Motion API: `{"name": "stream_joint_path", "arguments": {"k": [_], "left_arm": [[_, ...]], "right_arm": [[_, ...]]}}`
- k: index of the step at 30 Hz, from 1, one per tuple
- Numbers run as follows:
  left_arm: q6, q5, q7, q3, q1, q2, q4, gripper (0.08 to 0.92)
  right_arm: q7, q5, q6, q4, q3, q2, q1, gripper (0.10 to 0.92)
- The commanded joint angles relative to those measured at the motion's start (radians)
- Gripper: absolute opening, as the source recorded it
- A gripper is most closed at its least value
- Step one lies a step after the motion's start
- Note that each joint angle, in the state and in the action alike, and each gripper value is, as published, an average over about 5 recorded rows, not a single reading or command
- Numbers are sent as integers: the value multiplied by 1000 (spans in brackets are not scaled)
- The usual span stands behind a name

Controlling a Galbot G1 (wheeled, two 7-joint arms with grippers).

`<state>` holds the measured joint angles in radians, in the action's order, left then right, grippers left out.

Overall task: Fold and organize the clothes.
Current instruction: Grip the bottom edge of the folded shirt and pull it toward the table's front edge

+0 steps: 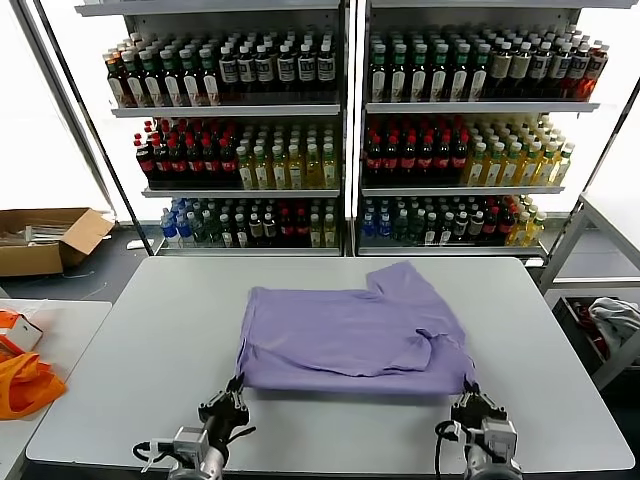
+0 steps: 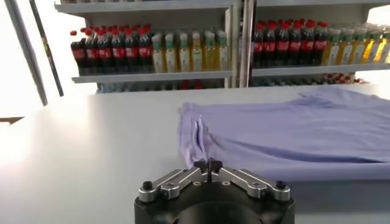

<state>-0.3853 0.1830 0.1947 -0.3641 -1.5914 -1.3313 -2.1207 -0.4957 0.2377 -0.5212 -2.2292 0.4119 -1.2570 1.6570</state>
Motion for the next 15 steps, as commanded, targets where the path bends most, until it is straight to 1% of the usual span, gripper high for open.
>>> {"name": "stream_joint_path", "arguments": {"k": [1,12,15], "left_arm": [[11,-23,5,-4,-122,-3,-56,84],[27,-42,5,-5,-151,-21,-49,84],[24,-37,3,-10,-150,-23,-54,84]], "right_arm": [[-12,-45,8,-50,-15,9,108,122],[-21,-56,41,-30,-29,6,130,122],[-22,-57,44,-22,-33,5,125,134]]}}
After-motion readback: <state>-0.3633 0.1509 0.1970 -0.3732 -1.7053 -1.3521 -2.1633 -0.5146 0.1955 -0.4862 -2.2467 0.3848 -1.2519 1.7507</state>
